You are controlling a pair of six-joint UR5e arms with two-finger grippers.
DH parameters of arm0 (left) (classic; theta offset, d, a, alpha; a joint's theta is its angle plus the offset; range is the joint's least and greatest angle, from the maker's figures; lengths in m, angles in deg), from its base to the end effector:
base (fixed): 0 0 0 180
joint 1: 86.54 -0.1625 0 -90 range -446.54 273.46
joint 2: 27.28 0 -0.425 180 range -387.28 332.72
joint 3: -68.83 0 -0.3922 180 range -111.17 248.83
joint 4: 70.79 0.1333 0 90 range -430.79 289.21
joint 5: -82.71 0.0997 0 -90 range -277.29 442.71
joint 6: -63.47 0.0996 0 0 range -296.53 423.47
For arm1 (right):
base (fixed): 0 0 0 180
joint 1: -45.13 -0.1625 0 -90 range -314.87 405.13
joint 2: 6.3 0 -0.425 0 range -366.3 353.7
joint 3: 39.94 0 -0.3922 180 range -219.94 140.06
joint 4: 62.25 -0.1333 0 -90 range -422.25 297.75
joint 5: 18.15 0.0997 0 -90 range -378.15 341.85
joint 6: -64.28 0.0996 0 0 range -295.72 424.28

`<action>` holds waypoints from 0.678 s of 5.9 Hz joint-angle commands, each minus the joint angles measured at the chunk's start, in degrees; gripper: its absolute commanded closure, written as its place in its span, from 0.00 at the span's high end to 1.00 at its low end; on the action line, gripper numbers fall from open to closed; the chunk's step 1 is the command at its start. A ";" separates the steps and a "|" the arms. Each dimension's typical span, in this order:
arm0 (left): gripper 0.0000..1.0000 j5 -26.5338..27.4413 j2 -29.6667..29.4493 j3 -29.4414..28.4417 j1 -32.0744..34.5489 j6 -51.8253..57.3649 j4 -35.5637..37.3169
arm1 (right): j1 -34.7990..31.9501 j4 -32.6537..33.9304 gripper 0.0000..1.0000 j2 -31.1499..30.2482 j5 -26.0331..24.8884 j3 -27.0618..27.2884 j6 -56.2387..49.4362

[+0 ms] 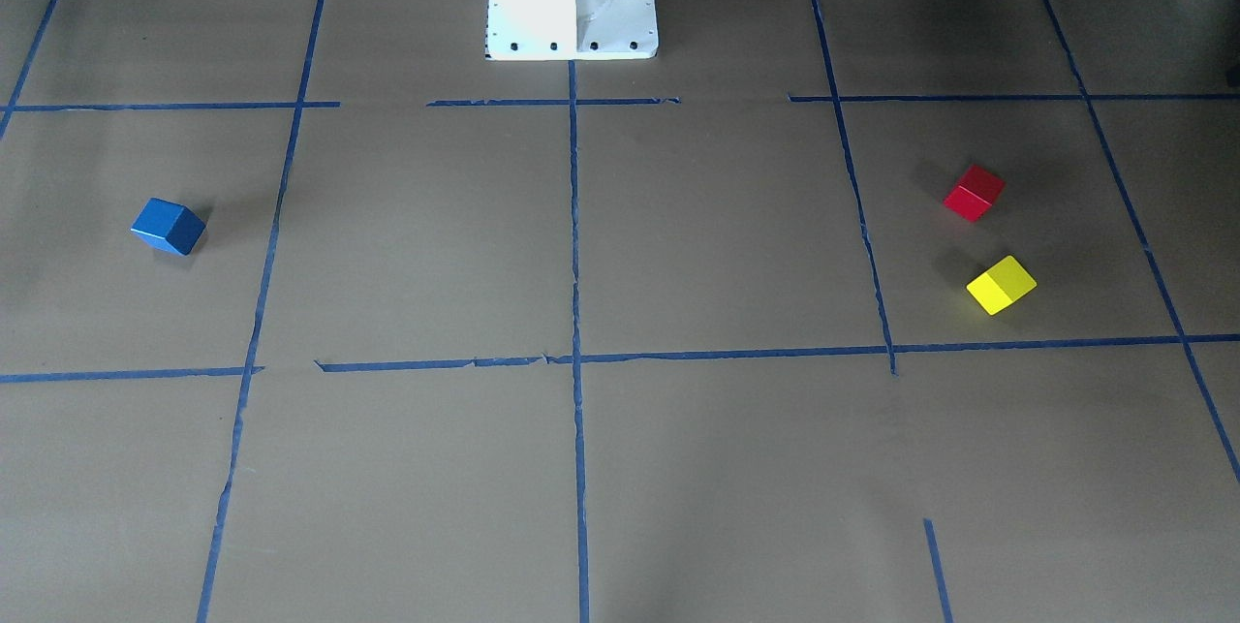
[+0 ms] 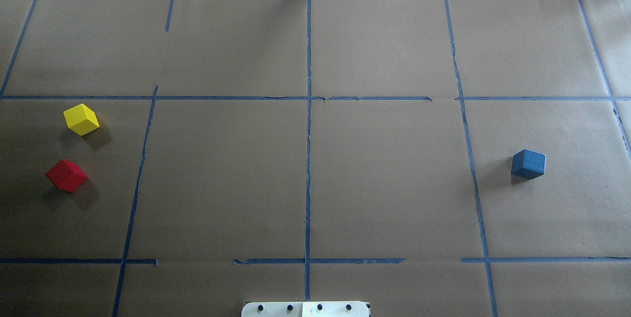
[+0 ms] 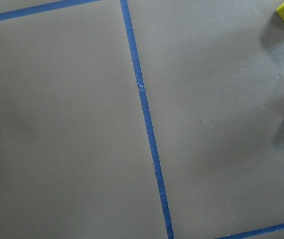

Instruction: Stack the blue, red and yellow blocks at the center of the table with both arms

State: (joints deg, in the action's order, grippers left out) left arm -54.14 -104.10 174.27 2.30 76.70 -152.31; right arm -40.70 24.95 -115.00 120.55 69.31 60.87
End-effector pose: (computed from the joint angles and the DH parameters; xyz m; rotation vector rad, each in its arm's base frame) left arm -0.0528 -0.3879 0.6394 -0.0160 0.8244 0.1924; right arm 0.0322 -0.3626 0.6211 0.0493 -0.8509 -0.1490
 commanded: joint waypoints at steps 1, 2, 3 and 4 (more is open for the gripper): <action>1.00 0.26 -0.70 0.37 0.11 -1.53 -0.22 | -0.21 -0.10 1.00 -0.19 -2.53 0.43 -0.01; 1.00 0.44 -0.01 0.99 0.19 -1.45 -0.49 | -0.21 -0.01 1.00 -0.02 -2.74 0.44 -0.01; 1.00 0.61 0.17 1.60 0.19 -1.36 -0.49 | -0.13 -0.01 1.00 0.07 -2.48 0.44 0.25; 1.00 0.44 0.52 2.04 0.19 -1.19 -0.75 | -0.13 -0.10 1.00 0.07 -2.13 0.61 0.51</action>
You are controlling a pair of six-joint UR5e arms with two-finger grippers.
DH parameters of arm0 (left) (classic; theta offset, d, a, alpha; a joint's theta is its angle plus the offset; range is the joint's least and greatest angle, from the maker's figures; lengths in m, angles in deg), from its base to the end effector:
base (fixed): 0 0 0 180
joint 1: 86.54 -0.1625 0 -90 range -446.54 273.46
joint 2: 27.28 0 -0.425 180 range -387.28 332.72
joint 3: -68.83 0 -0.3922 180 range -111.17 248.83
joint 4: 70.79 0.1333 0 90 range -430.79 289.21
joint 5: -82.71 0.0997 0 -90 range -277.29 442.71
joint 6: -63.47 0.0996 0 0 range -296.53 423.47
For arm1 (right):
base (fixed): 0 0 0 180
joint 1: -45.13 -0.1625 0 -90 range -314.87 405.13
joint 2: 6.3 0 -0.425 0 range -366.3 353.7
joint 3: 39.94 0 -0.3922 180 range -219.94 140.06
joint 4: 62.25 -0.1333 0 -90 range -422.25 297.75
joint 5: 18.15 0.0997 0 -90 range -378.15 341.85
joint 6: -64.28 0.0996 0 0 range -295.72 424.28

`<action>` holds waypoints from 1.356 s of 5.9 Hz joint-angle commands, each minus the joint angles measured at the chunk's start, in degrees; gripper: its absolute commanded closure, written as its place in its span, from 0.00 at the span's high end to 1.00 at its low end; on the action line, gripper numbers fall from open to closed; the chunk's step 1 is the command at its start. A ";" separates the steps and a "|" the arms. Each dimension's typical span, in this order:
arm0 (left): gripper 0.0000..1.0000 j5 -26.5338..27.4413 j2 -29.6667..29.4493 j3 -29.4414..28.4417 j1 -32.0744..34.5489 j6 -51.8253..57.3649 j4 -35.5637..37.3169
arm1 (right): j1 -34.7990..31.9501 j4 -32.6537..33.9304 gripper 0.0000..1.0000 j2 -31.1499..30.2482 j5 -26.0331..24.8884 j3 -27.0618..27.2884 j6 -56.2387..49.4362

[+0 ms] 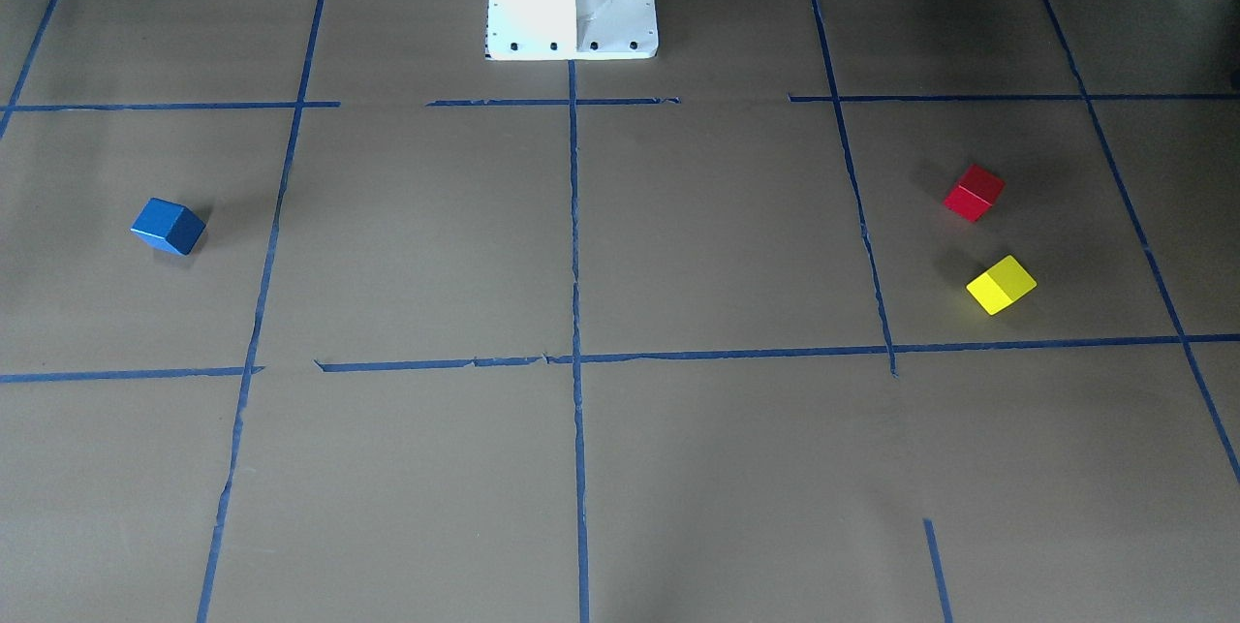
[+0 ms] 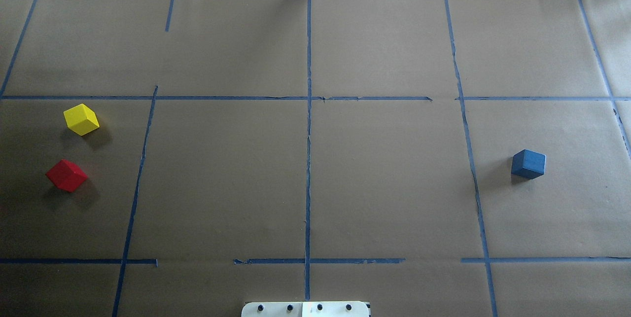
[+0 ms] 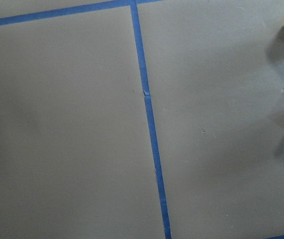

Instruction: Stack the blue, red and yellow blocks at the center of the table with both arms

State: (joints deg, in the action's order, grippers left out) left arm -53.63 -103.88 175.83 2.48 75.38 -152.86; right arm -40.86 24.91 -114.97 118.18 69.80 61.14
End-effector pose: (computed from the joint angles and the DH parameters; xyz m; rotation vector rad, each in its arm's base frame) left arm -0.0546 -0.3881 0.6274 0.0059 0.8127 0.1819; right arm 0.0359 -0.3636 0.6196 0.0584 -0.8095 -0.1455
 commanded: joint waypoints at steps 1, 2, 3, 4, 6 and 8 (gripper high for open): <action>1.00 0.02 0.14 0.75 0.01 -0.21 -0.11 | 0.03 -0.06 1.00 0.13 0.33 0.56 0.33; 1.00 -0.50 0.40 0.40 0.10 -0.30 -0.02 | 0.20 -2.50 1.00 0.13 1.99 0.57 -0.11; 1.00 -0.68 1.36 0.66 0.10 -0.13 -0.11 | 2.55 -5.65 1.00 0.21 4.27 0.39 0.24; 1.00 -0.68 1.37 -0.38 0.10 0.31 -0.20 | 4.23 -8.03 1.00 0.39 4.20 0.22 0.68; 1.00 -0.76 1.54 0.31 0.10 0.05 -0.20 | 13.93 -11.11 1.00 6.33 3.51 0.39 22.25; 1.00 -0.77 1.46 0.49 0.10 -0.04 -0.20 | 26.32 -23.03 1.00 8.90 -6.19 0.30 50.81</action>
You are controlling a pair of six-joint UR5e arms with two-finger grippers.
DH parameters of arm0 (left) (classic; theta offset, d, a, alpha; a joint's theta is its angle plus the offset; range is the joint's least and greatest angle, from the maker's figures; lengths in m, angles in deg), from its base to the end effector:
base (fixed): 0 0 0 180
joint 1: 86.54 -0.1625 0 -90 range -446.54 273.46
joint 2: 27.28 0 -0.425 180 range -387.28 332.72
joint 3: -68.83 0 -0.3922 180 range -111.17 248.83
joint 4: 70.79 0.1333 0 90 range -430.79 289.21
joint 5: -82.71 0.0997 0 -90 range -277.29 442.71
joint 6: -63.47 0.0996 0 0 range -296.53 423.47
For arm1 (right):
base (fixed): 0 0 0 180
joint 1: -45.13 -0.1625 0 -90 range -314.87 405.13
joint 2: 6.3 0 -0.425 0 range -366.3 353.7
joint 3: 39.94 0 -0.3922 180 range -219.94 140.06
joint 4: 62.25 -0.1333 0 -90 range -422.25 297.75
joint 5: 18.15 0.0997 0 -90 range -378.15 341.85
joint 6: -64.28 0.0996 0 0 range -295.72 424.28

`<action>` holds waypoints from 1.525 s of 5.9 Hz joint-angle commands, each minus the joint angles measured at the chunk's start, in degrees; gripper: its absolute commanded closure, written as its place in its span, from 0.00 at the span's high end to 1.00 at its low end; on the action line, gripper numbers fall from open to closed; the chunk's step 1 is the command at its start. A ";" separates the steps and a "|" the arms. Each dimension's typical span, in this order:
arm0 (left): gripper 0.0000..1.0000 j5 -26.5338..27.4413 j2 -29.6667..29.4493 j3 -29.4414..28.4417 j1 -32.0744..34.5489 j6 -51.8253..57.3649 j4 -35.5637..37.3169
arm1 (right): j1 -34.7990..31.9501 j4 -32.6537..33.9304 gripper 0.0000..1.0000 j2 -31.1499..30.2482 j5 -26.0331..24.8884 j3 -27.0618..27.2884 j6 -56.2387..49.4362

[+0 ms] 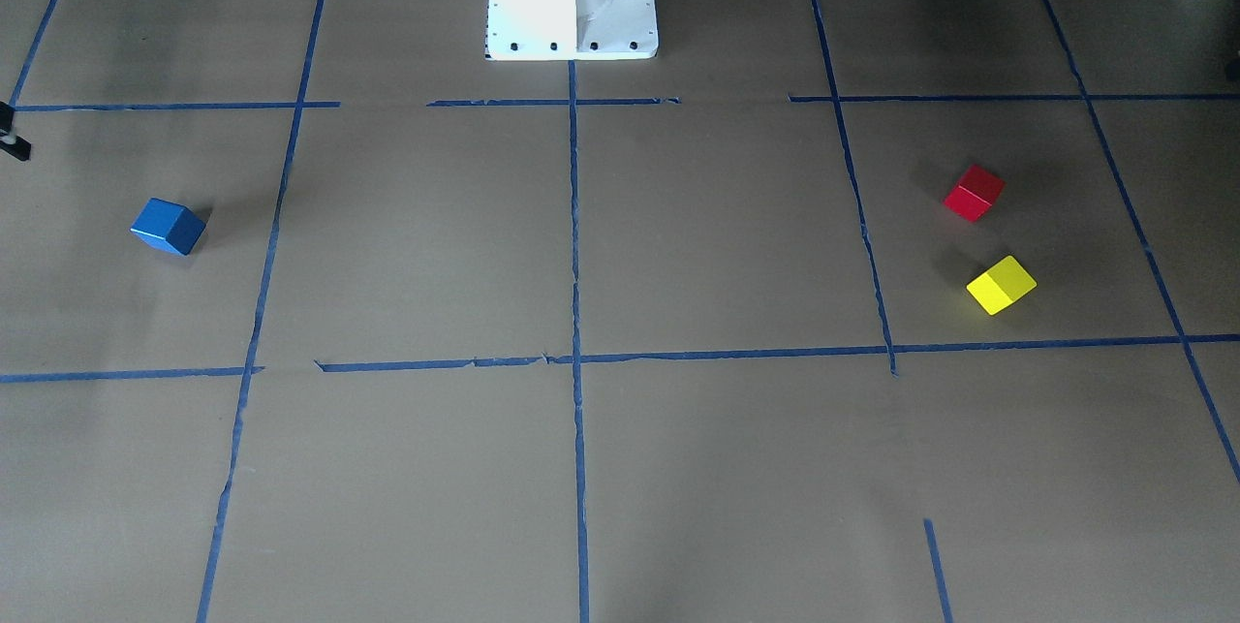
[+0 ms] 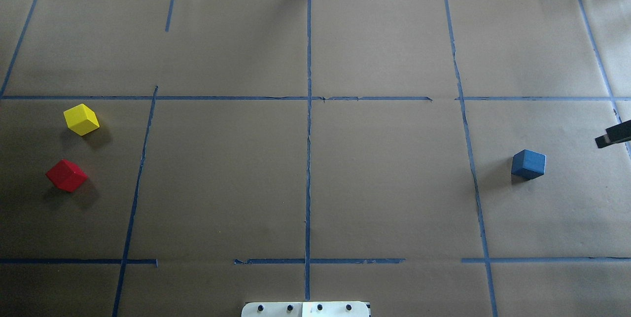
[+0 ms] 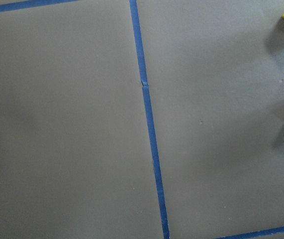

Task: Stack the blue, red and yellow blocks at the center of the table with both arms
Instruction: 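Lower the right gripper onto the blue cube and close it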

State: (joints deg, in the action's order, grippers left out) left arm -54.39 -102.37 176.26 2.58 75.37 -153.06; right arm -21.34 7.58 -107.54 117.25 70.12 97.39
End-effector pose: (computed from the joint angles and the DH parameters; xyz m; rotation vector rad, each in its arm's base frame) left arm -0.0546 -0.3765 0.6325 -0.0065 0.8270 0.1728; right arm -0.1128 -0.4153 0.5321 0.0539 -0.9079 -0.0449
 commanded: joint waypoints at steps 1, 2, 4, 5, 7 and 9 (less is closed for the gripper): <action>1.00 -0.01 -0.05 0.15 0.00 -0.03 0.00 | 12.18 -6.88 1.00 4.36 -9.41 -0.20 25.84; 1.00 -0.01 -0.05 0.15 0.00 -0.03 0.00 | 14.93 -6.89 1.00 4.73 -12.50 -0.38 31.44; 1.00 -0.01 -0.05 -0.02 0.00 -0.03 0.00 | 17.68 -6.90 1.00 4.65 -17.78 -2.92 33.34; 1.00 -0.01 0.03 0.06 0.00 -0.03 0.00 | 18.38 -6.89 0.99 4.21 -18.06 -3.45 33.43; 1.00 -0.01 0.03 0.24 0.00 -0.12 0.00 | 20.75 -6.89 0.99 4.56 -18.85 -4.67 33.51; 1.00 -1.05 0.03 0.41 0.09 -0.03 0.00 | 21.28 -6.72 0.99 4.56 -19.56 -5.38 33.51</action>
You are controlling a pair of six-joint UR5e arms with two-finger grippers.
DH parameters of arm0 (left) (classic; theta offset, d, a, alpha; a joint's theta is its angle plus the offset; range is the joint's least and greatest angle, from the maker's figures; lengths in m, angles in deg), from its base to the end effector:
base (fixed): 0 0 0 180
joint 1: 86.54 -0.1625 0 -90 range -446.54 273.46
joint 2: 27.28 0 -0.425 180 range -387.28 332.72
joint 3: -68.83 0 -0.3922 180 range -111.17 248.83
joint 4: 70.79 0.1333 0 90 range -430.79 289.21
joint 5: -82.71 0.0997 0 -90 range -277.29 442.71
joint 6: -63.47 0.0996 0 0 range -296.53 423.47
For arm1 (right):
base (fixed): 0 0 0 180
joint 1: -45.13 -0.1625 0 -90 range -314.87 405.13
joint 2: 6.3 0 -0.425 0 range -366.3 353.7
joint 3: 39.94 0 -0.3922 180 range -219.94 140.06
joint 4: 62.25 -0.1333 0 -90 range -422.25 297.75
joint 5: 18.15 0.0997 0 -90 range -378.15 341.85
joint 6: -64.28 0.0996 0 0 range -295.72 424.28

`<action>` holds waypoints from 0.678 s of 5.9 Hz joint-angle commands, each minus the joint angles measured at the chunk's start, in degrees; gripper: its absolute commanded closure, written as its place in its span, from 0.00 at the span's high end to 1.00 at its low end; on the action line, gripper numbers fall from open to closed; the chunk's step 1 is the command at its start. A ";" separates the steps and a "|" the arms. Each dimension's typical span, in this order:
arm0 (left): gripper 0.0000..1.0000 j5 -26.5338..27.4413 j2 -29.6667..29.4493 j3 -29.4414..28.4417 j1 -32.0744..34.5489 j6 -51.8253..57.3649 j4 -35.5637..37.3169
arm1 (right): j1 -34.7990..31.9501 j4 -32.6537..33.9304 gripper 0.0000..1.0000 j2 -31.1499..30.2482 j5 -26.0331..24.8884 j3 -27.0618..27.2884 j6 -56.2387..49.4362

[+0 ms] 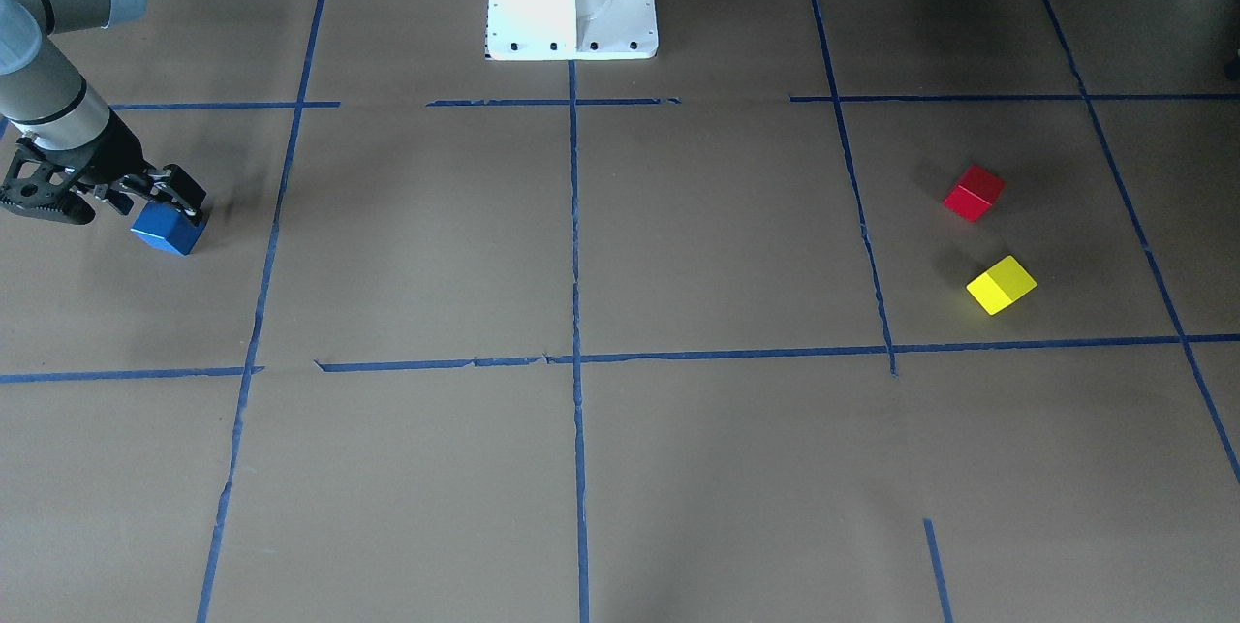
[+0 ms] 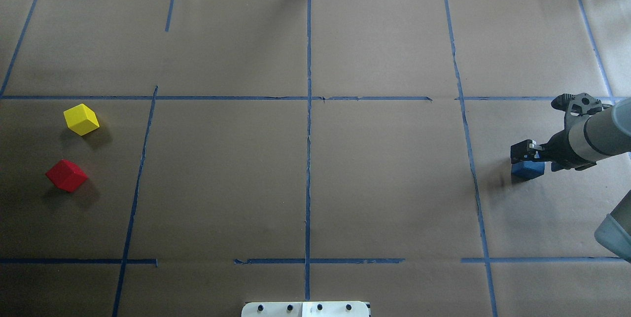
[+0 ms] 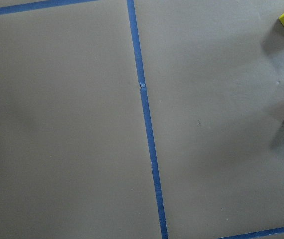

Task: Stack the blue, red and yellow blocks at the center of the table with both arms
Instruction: 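Lower the right gripper onto the blue cube and close it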

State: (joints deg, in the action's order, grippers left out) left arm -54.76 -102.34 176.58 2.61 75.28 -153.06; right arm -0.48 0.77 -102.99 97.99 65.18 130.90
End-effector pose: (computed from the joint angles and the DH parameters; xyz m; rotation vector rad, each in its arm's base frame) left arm -0.0543 -0.3766 0.6295 -0.0015 0.8330 0.1725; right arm -0.2659 -0.3995 0.5422 -0.0201 -0.7515 0.2287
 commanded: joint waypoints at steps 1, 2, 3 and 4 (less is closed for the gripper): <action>1.00 -3.22 0.09 0.27 0.50 0.06 0.00 | 0.86 0.09 0.93 0.10 -1.09 -0.96 0.09; 1.00 -3.24 0.00 0.70 0.76 0.06 0.00 | 0.87 0.00 0.46 0.10 -1.44 -1.14 0.53; 1.00 -3.24 0.00 0.62 0.85 0.06 0.00 | 0.87 0.00 0.07 0.10 -1.62 -0.88 0.79; 1.00 -3.24 0.00 0.71 0.85 0.06 0.00 | 0.87 0.09 0.00 0.27 -1.54 1.82 0.79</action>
State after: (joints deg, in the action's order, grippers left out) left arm -57.95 -102.33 177.21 3.41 75.34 -153.06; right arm 0.37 0.80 -102.83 96.48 65.05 131.60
